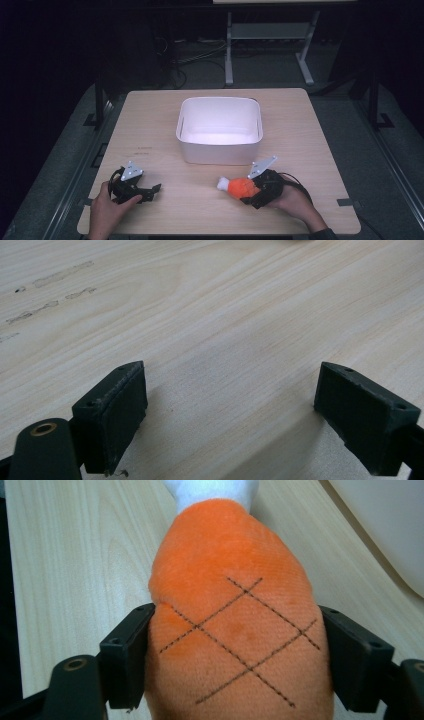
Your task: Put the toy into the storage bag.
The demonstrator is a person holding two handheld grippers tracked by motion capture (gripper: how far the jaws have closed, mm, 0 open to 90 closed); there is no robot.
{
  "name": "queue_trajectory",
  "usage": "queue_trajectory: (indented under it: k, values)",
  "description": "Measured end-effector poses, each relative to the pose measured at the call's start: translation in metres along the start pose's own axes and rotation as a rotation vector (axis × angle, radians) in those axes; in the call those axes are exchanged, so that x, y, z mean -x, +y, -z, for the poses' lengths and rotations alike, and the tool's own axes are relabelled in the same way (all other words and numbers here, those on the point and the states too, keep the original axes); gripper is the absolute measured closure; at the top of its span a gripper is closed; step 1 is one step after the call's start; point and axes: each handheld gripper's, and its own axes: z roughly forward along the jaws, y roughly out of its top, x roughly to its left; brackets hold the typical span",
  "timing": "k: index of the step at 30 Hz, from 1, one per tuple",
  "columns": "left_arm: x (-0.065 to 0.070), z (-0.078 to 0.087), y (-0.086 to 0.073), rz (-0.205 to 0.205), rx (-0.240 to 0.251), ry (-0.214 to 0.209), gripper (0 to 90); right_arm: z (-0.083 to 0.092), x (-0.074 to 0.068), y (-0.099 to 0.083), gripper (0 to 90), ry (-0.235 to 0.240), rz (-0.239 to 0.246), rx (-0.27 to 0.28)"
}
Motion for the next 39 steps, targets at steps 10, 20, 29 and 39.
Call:
queue_trajectory:
  k: [10,20,29,39]
  values:
    - [0.0,0.0,0.0,0.0,0.0,0.0,12.8,0.009,0.002,-0.004,23.6,0.004,-0.016,0.017]
    - [0.0,0.0,0.0,0.0,0.0,0.0,12.8,0.031,0.005,-0.015,23.6,-0.024,-0.054,0.045]
    - [0.0,0.0,0.0,0.0,0.0,0.0,12.8,0.047,0.009,-0.027,23.5,-0.056,-0.075,0.062]
    - [0.0,0.0,0.0,0.0,0.0,0.0,12.8,0.059,0.015,-0.04,23.5,-0.084,-0.105,0.076]
